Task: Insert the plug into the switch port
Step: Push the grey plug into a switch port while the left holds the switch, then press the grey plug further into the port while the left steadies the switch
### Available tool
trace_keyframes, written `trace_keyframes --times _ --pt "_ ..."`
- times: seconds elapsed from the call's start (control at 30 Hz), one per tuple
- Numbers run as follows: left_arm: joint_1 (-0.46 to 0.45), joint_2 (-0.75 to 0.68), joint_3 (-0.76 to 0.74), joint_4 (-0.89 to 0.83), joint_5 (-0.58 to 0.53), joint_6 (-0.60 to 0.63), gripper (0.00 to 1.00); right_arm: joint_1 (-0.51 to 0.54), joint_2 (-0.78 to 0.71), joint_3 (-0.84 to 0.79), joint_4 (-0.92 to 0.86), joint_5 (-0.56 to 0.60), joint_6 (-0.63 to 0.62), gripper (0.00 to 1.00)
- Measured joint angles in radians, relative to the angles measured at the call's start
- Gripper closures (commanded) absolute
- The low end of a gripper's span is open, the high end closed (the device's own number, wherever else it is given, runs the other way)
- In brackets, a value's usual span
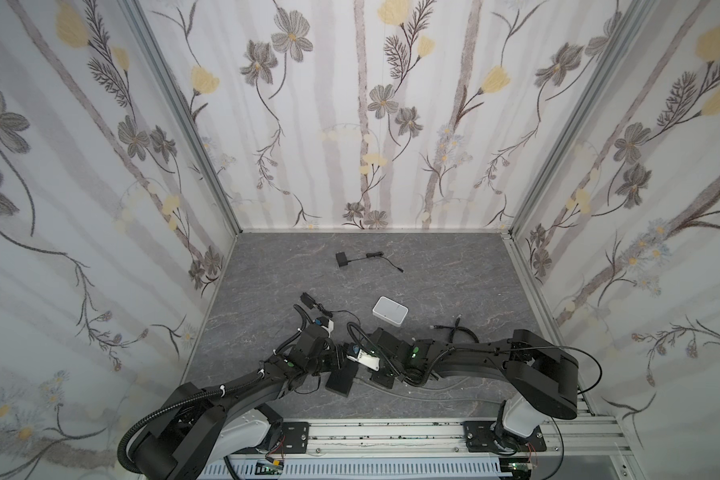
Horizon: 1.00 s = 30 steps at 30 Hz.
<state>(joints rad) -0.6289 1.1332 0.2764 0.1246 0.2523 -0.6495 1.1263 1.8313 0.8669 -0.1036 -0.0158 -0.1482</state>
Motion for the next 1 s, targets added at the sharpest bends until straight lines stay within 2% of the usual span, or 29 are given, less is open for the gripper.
trace_keyframes --times 0.5,1.0 --pt "0.000 -0.061 -0.026 -0.037 0.034 -0.001 0.56 -0.028 0.017 0.038 -0.019 0.018 -0.024 1.00" --pt "-0.001 -0.046 -0.006 -0.062 0.082 0.026 0.56 -0.023 -0.037 -0.041 0.031 -0.010 -0.035 1.00"
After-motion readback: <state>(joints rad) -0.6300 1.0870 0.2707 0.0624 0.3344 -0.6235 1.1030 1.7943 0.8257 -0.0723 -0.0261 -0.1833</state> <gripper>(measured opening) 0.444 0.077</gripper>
